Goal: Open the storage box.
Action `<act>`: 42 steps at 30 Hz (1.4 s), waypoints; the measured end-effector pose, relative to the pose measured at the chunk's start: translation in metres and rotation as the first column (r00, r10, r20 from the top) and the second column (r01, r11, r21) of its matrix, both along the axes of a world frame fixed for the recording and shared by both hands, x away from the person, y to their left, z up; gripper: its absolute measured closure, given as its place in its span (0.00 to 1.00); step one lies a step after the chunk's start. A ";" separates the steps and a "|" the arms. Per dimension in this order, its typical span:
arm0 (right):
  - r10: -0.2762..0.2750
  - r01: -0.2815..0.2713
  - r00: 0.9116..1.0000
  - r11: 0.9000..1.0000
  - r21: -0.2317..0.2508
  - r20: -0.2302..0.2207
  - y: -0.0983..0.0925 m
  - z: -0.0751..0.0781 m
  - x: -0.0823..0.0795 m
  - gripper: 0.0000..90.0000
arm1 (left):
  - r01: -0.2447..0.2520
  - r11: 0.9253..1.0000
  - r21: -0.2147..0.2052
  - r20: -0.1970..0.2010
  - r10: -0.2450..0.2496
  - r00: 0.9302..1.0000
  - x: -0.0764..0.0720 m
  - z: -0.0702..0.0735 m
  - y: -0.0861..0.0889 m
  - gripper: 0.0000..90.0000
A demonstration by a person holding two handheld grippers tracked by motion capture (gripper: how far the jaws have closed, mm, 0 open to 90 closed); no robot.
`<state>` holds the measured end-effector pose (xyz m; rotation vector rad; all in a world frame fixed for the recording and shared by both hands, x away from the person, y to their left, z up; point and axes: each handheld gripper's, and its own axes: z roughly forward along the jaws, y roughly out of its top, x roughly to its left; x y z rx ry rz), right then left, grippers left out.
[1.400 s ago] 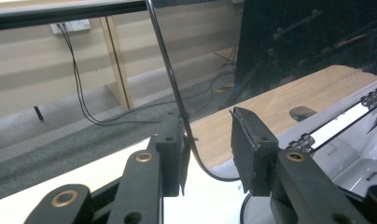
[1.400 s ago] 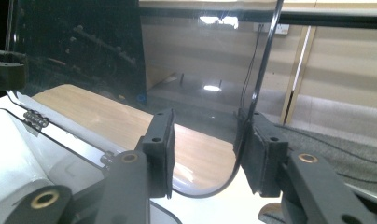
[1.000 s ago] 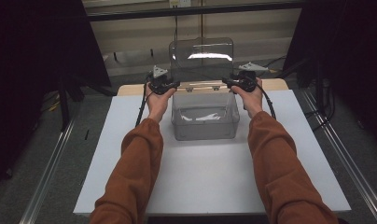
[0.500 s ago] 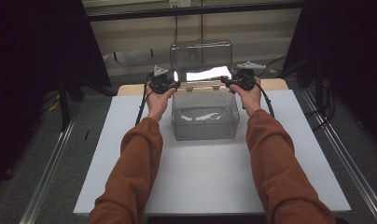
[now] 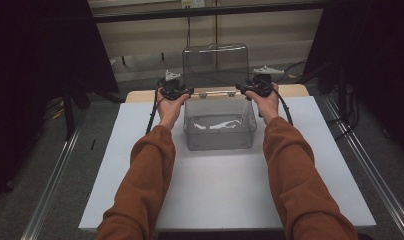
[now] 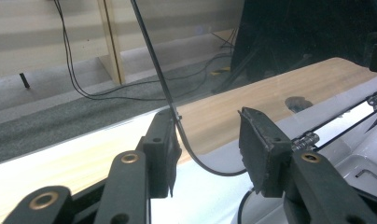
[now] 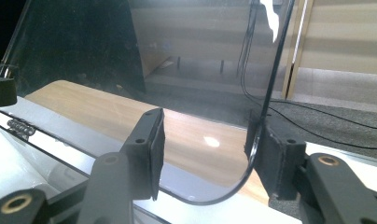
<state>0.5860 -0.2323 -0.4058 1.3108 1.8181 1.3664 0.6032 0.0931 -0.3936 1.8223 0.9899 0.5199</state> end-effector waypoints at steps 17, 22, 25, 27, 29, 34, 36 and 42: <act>-0.015 0.015 0.999 1.000 0.022 -0.031 0.004 -0.005 0.003 0.44 | -0.020 0.999 -0.026 -0.039 0.019 0.999 0.002 -0.004 -0.002 0.58; -0.012 0.013 0.999 0.999 0.032 -0.038 0.003 -0.006 0.004 0.44 | -0.016 0.999 -0.039 -0.055 0.014 0.998 0.003 -0.005 -0.001 0.57; -0.009 0.012 0.998 0.999 0.038 -0.055 0.003 -0.006 0.005 0.44 | -0.018 0.998 -0.052 -0.067 0.014 0.998 0.004 -0.005 -0.001 0.57; -0.011 0.013 0.998 0.999 0.035 -0.065 0.003 -0.005 0.006 0.43 | -0.017 0.998 -0.060 -0.069 0.013 0.998 0.004 -0.006 -0.001 0.56; -0.012 0.014 0.997 0.999 0.038 -0.072 0.003 -0.005 0.007 0.43 | -0.013 0.998 -0.064 -0.076 0.008 0.997 0.005 -0.006 0.000 0.55; -0.013 0.018 0.997 0.998 0.061 -0.082 0.003 -0.007 0.007 0.43 | -0.014 0.998 -0.064 -0.089 0.008 0.996 0.005 -0.006 0.000 0.54; -0.014 0.019 0.996 0.998 0.061 -0.084 0.003 -0.007 0.007 0.43 | -0.014 0.997 -0.070 -0.094 0.008 0.996 0.006 -0.006 0.000 0.54; -0.014 0.023 0.994 0.996 0.081 -0.109 0.003 -0.008 0.008 0.43 | -0.017 0.996 -0.091 -0.113 0.007 0.994 0.007 -0.008 0.001 0.53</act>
